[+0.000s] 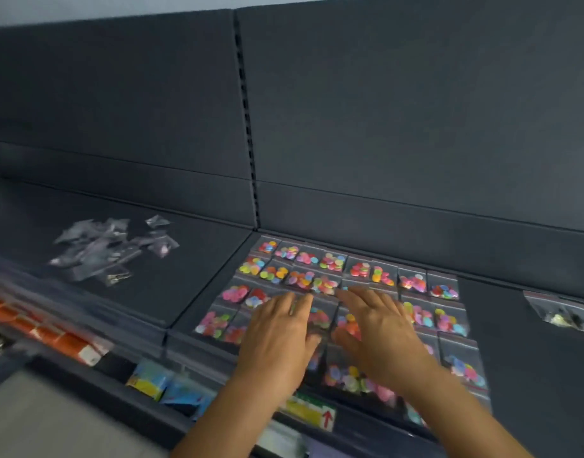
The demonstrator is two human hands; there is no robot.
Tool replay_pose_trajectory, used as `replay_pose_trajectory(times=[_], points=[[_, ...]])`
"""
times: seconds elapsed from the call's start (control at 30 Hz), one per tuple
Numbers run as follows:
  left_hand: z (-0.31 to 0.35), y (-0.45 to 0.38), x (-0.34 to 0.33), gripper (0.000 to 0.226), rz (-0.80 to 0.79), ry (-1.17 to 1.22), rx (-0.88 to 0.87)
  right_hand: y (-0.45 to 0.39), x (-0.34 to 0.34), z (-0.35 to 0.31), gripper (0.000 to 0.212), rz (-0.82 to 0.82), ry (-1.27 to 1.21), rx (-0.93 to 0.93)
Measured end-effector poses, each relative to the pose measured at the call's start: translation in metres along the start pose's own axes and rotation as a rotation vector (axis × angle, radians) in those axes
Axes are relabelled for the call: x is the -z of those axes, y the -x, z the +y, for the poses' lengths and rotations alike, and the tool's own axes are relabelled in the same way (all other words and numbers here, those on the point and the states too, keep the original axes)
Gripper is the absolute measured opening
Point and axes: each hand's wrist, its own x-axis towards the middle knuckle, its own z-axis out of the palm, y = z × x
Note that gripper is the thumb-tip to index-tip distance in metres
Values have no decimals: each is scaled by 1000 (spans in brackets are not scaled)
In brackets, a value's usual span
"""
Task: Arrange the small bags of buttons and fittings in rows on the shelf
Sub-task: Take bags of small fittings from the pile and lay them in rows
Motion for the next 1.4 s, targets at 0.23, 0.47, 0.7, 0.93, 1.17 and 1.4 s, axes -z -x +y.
replay_pose_trajectory(times=[0.23, 0.47, 0.7, 0.93, 1.17, 1.4], points=[[-125, 40, 28, 61, 53, -34, 66, -31, -39, -128, 60, -32, -70, 102], [-206, 56, 43, 61, 99, -8, 181, -72, -59, -203, 63, -99, -80, 179], [-279, 48, 49, 58, 160, 44, 297, -130, -84, -257, 61, -103, -113, 235], [-357, 4, 50, 51, 149, 50, 374, -216, -116, -290, 56, -129, -152, 232], [-390, -35, 28, 34, 35, 125, 230, -283, -140, -274, 44, -205, -138, 190], [-393, -57, 23, 26, 101, 303, 184, -289, -130, -259, 18, -197, -395, 205]])
